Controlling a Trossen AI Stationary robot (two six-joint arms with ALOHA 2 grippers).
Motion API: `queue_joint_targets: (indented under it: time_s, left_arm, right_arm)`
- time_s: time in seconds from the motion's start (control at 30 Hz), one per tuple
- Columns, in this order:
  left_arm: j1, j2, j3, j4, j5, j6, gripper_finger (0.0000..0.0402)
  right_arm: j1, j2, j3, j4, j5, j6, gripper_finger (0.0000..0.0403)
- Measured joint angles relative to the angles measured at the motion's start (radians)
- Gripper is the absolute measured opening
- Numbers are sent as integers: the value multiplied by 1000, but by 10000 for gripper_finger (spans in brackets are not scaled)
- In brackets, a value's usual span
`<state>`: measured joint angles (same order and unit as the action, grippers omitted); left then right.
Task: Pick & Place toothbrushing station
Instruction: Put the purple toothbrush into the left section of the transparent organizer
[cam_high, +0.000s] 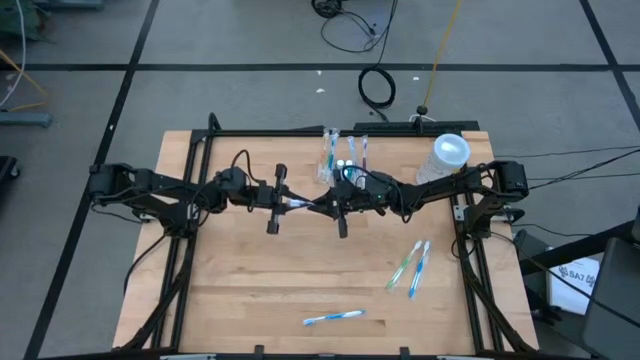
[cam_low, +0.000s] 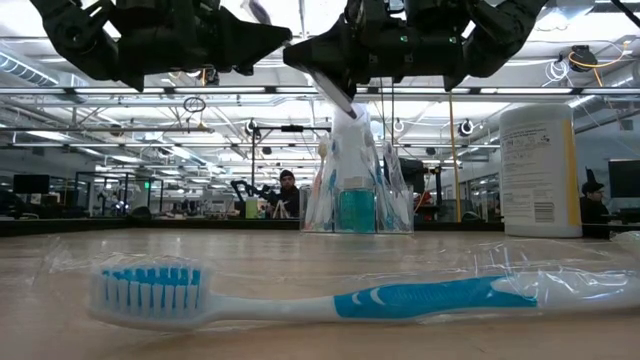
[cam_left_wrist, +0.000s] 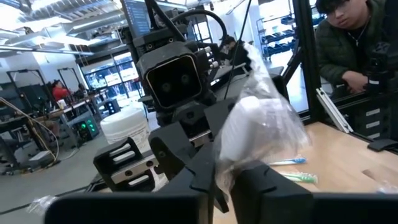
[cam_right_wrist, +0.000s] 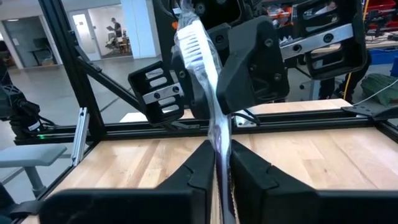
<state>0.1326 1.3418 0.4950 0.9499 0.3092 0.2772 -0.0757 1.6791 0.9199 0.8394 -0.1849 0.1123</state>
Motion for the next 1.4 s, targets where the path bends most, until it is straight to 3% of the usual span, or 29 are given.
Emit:
queue_joint_targets:
  time_s: [0.13,0.37,0.5,0.73,0.9,1.2,1.3,1.4]
  left_arm:
    - [0,0,0,-2,-1,5,10]
    - [0,0,0,-47,-57,-54,32]
    - [0,0,0,-116,-74,-57,18]
    - [5,0,0,-145,-95,-81,23]
    - [24,0,0,-179,-124,-132,11]
    - [27,-1,4,-225,-133,-152,15]
    - [30,-1,46,-267,-138,-125,7]
    - [30,-2,138,-412,-139,-79,9]
  right_arm:
    - [0,0,0,-4,1,6,46]
    - [5,0,0,-61,7,7,83]
    - [3,0,0,-113,8,7,99]
    - [-8,-20,0,-385,2,137,119]
    - [-10,-55,1,-534,15,139,127]
    - [11,-58,1,-610,10,155,128]
    - [11,-58,-15,-620,17,219,128]
    - [12,-58,-38,-633,52,252,128]
